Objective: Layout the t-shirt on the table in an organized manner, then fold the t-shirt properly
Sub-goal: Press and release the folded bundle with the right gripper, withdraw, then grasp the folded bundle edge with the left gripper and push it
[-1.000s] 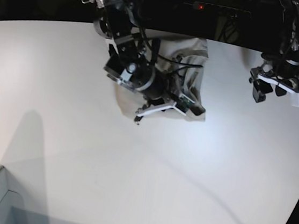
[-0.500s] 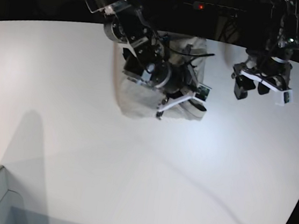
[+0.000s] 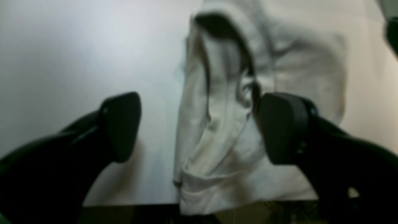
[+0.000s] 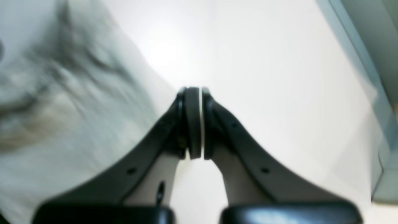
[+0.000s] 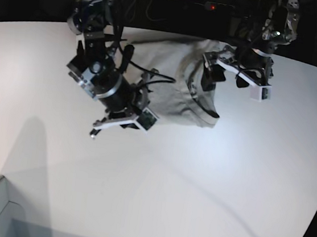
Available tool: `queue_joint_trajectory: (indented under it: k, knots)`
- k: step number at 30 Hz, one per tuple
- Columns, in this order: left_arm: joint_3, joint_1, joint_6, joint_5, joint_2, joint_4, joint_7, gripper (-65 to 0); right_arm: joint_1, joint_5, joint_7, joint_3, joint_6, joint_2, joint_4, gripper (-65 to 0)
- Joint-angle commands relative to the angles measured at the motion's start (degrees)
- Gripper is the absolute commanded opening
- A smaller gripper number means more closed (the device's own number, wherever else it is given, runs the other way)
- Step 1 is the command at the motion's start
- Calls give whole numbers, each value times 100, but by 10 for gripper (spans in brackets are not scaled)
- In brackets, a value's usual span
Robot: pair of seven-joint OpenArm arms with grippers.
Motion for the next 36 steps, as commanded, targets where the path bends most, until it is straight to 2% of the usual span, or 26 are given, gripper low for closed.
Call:
queue_joint_trajectory:
  k: [1, 4, 10, 11, 13, 17, 19, 21, 24, 26, 27, 29, 34, 36]
  knots:
    - [102, -137, -46, -23, -88, -9, -96, -29, 78, 54, 111, 143, 17, 0, 121, -650]
    - [357, -330, -46, -23, -185, -326, -96, -29, 69, 54, 111, 556, 17, 0, 130, -650]
    - [436, -822, -46, -23, -150, -862, -87, -39, 16, 54, 129, 1374, 17, -18, 139, -650]
    - [472, -893, -55, -23, -150, -967, -87, -62, 16, 54, 129, 1471, 17, -18, 139, -650]
    - [639, -1077, -55, -23, -185, -1222, -87, -147, 25, 54, 129, 1682, 17, 0, 139, -650]
    - [797, -1411, -64, -23, -176, -1679, -87, -386, 51, 54, 138, 2095, 17, 0, 139, -650]
    - [964, -1570, -72, -23, -185, -1802, -96, -460, 51, 54, 138, 2227, 17, 0, 139, -650]
    - [1104, -1737, -310, -23, -185, -1890, -96, -495, 25, 54, 138, 2324, 17, 0, 130, -650]
    - [1148, -1895, -987, 4, -229, -2040, -96, -501, -10, 54, 138, 2438, 17, 0, 130, -650]
    - [1148, -2036, -1259, 39, -238, -2207, -96, -513, -89, 54, 138, 2543, 17, 0, 112, -650]
    - [1157, -2132, -1277, 39, -255, -2321, -96, -544, -98, 54, 138, 2578, 17, 9, 104, -650]
    - [1148, -2334, -1277, 39, -255, -2602, -96, -650, -107, 54, 138, 2693, 17, 9, 86, -650]
    - [1219, -2897, -1321, 48, -264, -3288, -87, -650, -72, 54, 138, 3062, 17, 9, 42, -650]
    - [1588, -3240, -1426, 127, -299, -3490, -87, -648, -72, 54, 138, 3167, 17, 35, 33, -650]
